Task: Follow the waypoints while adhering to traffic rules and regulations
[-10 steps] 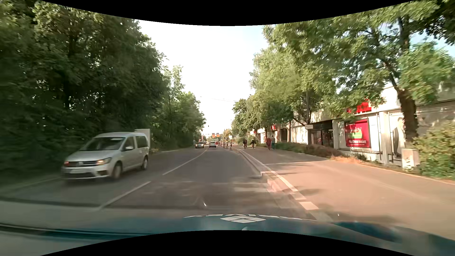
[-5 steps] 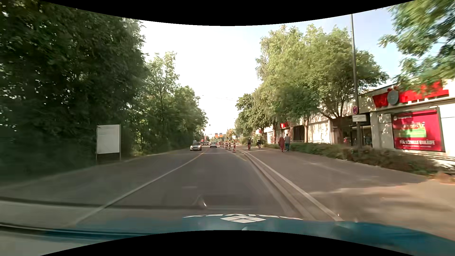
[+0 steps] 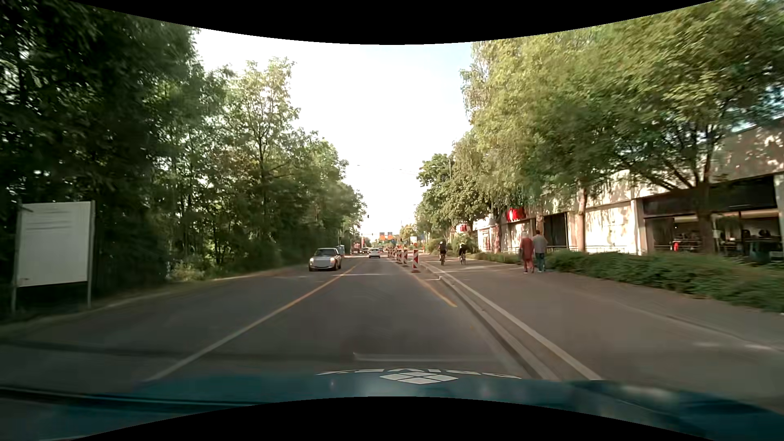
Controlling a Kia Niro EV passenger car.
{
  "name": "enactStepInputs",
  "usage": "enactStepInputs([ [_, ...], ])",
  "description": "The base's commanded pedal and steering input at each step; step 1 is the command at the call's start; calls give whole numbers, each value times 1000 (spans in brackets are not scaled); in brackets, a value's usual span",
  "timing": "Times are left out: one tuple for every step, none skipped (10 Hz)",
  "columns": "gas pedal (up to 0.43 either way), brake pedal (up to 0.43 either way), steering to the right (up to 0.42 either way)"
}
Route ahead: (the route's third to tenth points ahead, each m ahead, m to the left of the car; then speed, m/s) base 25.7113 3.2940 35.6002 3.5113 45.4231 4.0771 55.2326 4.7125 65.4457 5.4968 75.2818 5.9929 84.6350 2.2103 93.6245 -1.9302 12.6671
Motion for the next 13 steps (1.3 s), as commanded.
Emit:
enactStepInputs([
  [150,0,-29],
  [150,0,-30],
  [150,0,-30],
  [150,0,-29],
  [150,0,-29],
  [150,0,-29],
  [150,0,-33],
  [150,0,-37],
  [150,0,-35],
  [150,0,-32],
  [150,0,-29],
  [150,0,-23],
  [150,0,-16],
])
